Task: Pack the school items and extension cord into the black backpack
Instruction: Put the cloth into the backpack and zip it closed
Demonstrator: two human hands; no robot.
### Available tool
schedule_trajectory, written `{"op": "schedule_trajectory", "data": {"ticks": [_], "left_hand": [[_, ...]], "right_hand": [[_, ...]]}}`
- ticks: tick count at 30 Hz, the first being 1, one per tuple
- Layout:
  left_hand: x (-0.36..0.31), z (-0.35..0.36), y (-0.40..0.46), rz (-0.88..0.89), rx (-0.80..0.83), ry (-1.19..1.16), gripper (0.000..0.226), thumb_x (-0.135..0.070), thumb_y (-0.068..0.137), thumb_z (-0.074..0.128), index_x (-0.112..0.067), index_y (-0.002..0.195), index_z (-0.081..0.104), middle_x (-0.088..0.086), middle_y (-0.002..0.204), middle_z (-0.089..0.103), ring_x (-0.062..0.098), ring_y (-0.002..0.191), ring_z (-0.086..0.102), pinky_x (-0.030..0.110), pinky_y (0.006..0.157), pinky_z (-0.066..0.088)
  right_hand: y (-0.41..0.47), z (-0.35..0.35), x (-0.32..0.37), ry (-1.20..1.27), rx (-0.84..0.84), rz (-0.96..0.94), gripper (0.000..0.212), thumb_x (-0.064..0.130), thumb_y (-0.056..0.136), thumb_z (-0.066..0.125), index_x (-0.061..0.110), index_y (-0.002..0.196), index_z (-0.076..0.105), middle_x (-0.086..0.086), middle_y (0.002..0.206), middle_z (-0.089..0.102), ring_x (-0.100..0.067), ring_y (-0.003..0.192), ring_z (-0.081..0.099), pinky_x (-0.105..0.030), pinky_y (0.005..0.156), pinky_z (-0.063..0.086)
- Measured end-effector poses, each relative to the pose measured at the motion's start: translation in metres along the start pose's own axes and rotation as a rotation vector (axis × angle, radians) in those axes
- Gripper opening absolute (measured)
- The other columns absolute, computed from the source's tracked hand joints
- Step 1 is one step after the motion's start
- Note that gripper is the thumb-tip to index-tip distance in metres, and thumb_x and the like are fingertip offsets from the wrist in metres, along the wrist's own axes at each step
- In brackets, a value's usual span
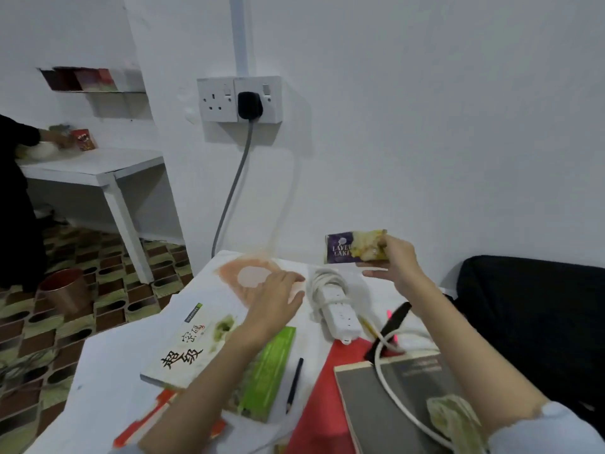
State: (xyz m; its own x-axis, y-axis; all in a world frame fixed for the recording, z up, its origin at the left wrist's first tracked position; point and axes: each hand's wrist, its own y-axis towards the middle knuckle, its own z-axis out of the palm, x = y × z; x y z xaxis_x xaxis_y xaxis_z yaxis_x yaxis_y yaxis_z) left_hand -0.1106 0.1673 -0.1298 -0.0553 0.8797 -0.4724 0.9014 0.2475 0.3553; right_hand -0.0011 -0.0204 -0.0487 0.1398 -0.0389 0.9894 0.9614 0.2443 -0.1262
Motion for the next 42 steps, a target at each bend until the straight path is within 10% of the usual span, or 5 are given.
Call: {"op": "schedule_trajectory", "data": {"ticks": [9, 19, 27, 35, 42], "left_hand": [[-0.166, 0.074, -0.016, 0.401, 0.164, -0.302, 0.032, -0.032, 0.088, 0.046, -0.015, 0.112, 0.059, -0.001, 0.112, 0.060, 0.015, 0.107, 0.050, 0.030, 0.095, 0.037], [-0.290, 0.152, -0.039, 0.783, 0.339, -0.173, 0.015, -0.016, 0.082, 0.061, -0.023, 0.094, 0.068, -0.002, 0.142, 0.040, 0.019, 0.131, 0.034, 0.041, 0.104, 0.032], [-0.320, 0.178, -0.023, 0.749, 0.329, 0.203, 0.051, -0.007, 0.091, 0.041, -0.011, 0.142, 0.034, -0.003, 0.157, 0.007, 0.025, 0.133, 0.028, 0.035, 0.101, 0.037], [-0.330, 0.185, -0.017, 0.707, -0.052, -0.184, 0.058, -0.058, 0.064, 0.063, -0.007, 0.090, 0.067, 0.001, 0.100, 0.064, 0.013, 0.098, 0.046, 0.032, 0.076, 0.046], [-0.351, 0.208, -0.030, 0.747, 0.194, 0.079, 0.045, -0.034, 0.065, 0.081, -0.018, 0.079, 0.041, -0.003, 0.086, 0.045, 0.019, 0.080, 0.050, 0.027, 0.061, 0.038]], "right_hand": [[-0.100, -0.190, -0.010, 0.316, -0.256, 0.059, 0.016, 0.025, 0.096, 0.044, 0.013, 0.100, 0.054, -0.013, 0.096, 0.064, -0.032, 0.087, 0.064, -0.039, 0.066, 0.050], [-0.165, -0.330, -0.028, 0.183, -0.639, 0.116, 0.002, 0.010, 0.089, 0.055, 0.009, 0.087, 0.055, -0.005, 0.051, 0.062, -0.017, 0.044, 0.054, -0.021, 0.039, 0.040], [-0.171, -0.344, -0.045, 0.028, -0.366, 0.325, 0.010, -0.002, 0.088, 0.044, -0.003, 0.079, 0.048, -0.016, 0.059, 0.050, -0.022, 0.039, 0.046, -0.022, 0.032, 0.035], [-0.146, -0.336, -0.054, 0.240, -0.228, 0.160, 0.025, -0.015, 0.090, 0.036, -0.010, 0.097, 0.060, -0.020, 0.092, 0.065, -0.030, 0.088, 0.064, -0.031, 0.076, 0.055], [-0.153, -0.368, -0.051, -0.212, -0.351, 0.093, 0.007, -0.002, 0.088, 0.056, -0.002, 0.087, 0.062, -0.014, 0.071, 0.064, -0.014, 0.043, 0.058, -0.022, 0.039, 0.046]]}}
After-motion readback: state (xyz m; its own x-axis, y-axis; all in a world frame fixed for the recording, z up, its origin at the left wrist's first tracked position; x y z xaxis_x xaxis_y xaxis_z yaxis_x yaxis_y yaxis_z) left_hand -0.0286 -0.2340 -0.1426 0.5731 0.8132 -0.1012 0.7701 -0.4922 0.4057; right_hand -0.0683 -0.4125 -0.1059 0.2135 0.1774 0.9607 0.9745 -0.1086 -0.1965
